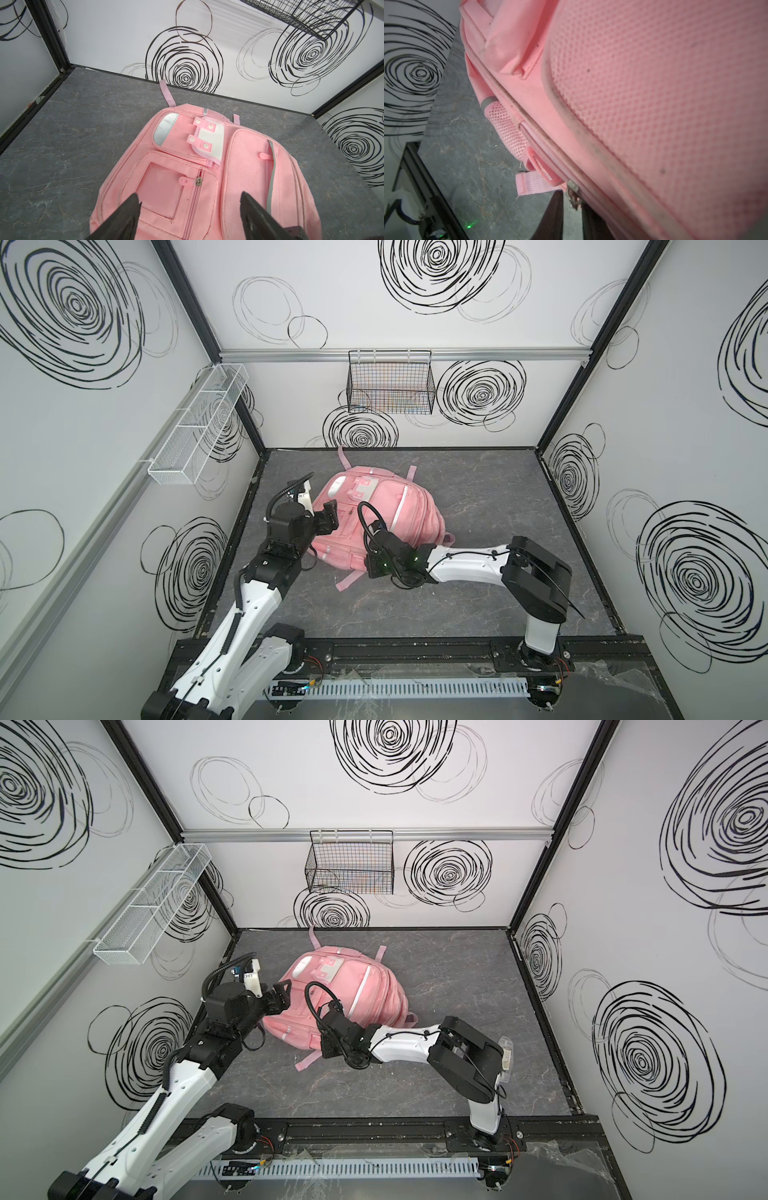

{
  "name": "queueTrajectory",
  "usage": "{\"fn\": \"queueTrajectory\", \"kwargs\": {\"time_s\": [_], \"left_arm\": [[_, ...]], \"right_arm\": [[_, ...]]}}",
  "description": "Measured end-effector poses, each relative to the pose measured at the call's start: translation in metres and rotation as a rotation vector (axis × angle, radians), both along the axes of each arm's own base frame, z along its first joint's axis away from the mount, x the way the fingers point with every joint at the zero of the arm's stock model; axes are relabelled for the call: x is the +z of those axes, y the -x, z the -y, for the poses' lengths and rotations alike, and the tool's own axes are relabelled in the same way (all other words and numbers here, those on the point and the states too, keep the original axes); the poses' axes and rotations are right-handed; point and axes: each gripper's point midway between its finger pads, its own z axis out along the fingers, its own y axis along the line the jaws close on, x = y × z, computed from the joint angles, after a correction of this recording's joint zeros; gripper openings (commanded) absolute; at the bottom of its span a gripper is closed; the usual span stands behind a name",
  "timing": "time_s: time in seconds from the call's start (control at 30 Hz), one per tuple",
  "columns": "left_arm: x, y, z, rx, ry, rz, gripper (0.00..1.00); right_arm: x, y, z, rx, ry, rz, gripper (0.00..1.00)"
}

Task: Pack the student bag
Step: 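Lower the right gripper onto the metal zipper pull and grasp it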

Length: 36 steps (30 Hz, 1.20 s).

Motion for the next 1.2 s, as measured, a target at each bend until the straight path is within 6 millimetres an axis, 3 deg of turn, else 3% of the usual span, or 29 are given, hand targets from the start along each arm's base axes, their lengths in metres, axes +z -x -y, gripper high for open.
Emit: {"fn": "queueTrajectory", "kwargs": {"time_s": [0.03,0.1,0.4,0.8,1.1,1.2], "left_arm": [[0.000,0.000,-0.001,0.002,0.001,0.000,0.79],[0.000,-0.001,-0.001,0.004,0.003,0.001,0.79],[0.000,-0.001,0.000,-0.001,0.010,-0.001,0.79],[0.000,-0.001,0.002,-0.011,0.018,-0.002,0.79],[0.000,-0.001,0.002,-0.012,0.021,-0.002,0.79],[0.000,-0.001,0.003,-0.013,0.022,-0.003,0.79]], "right_arm": [[0.000,0.000,0.000,-0.001,-0.003,0.001,0.42],[0.000,0.000,-0.001,-0.004,-0.014,0.006,0.42],[0.001,-0.002,-0.004,-0.041,-0.061,0.006,0.40],[-0.019,0.001,-0.006,-0.081,-0.027,0.036,0.43],[-0.025,-0.004,-0.007,-0.093,-0.018,0.070,0.38],[-0.026,-0.005,-0.006,-0.097,-0.022,0.085,0.30]]}}
